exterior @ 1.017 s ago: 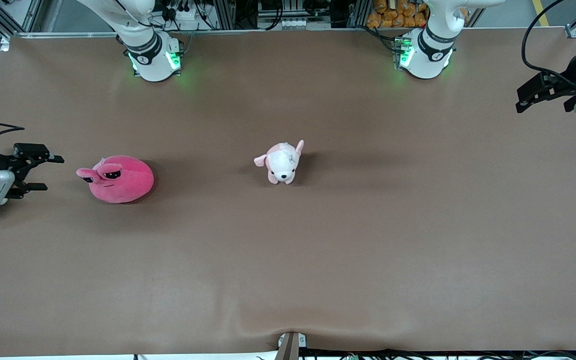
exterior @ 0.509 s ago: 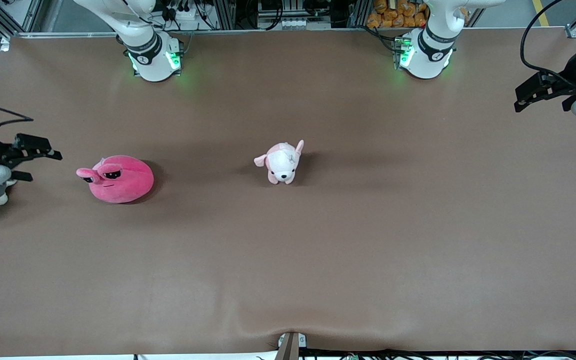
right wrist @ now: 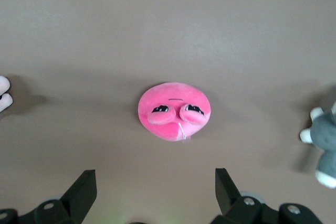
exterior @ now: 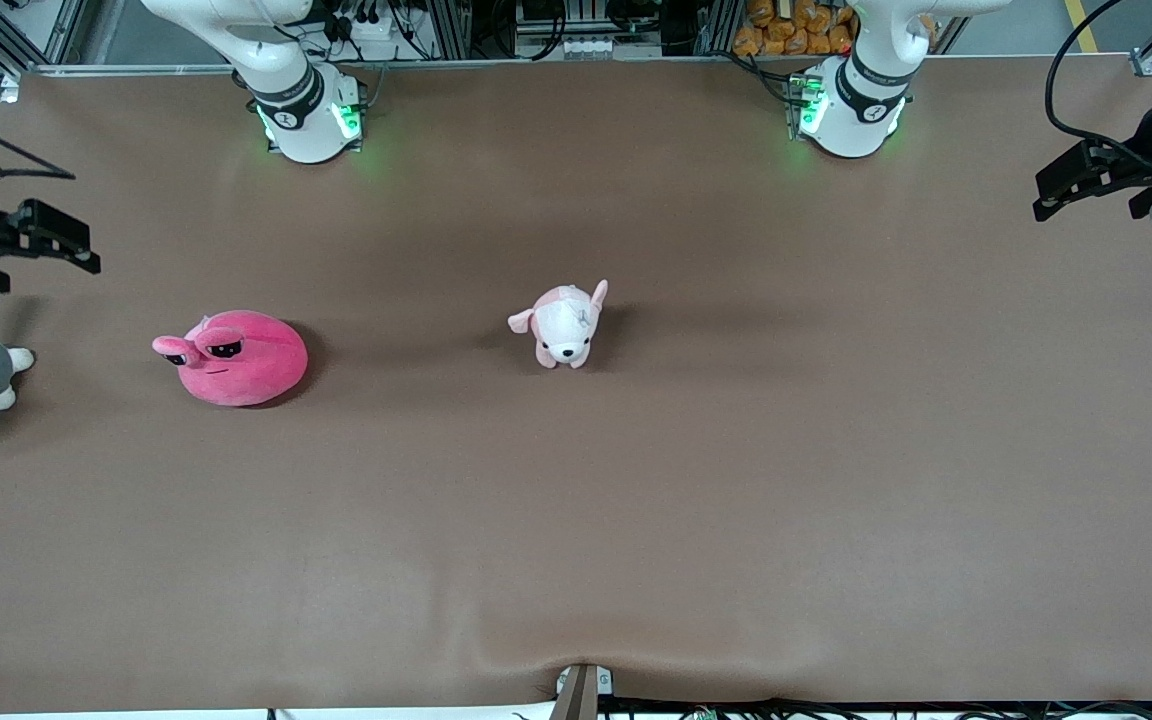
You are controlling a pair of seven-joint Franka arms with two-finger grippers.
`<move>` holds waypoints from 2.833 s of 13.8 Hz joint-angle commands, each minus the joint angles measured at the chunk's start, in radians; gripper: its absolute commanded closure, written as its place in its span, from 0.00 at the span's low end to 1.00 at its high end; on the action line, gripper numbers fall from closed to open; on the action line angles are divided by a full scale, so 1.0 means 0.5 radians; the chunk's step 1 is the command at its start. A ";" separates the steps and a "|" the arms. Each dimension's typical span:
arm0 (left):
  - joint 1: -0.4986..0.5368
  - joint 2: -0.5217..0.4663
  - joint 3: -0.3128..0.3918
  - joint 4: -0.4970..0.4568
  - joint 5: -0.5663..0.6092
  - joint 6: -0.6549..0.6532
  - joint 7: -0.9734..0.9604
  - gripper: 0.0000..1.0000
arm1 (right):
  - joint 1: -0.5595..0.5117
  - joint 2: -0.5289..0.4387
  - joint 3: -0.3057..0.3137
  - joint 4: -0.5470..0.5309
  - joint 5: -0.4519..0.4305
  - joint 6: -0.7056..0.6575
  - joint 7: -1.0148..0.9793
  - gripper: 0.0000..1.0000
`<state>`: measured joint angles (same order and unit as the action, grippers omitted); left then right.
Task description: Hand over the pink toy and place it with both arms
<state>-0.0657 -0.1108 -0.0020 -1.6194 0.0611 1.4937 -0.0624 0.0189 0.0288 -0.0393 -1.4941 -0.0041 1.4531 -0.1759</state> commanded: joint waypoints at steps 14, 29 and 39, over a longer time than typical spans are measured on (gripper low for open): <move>0.024 0.028 0.026 0.159 0.028 -0.183 0.030 0.00 | -0.007 -0.263 -0.099 -0.163 0.134 -0.105 0.410 0.00; -0.004 0.050 -0.008 0.155 0.047 -0.208 0.027 0.00 | -0.007 -0.251 -0.102 -0.169 0.137 -0.093 0.379 0.00; -0.001 0.053 -0.048 0.152 0.050 -0.208 0.002 0.00 | -0.007 -0.245 -0.102 -0.181 0.134 -0.090 0.379 0.00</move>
<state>-0.0627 -0.0952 -0.0135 -1.5658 0.0617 1.4101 -0.0620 0.0232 -0.0795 -0.0941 -1.5672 0.0527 1.4003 0.0120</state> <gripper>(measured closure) 0.000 0.000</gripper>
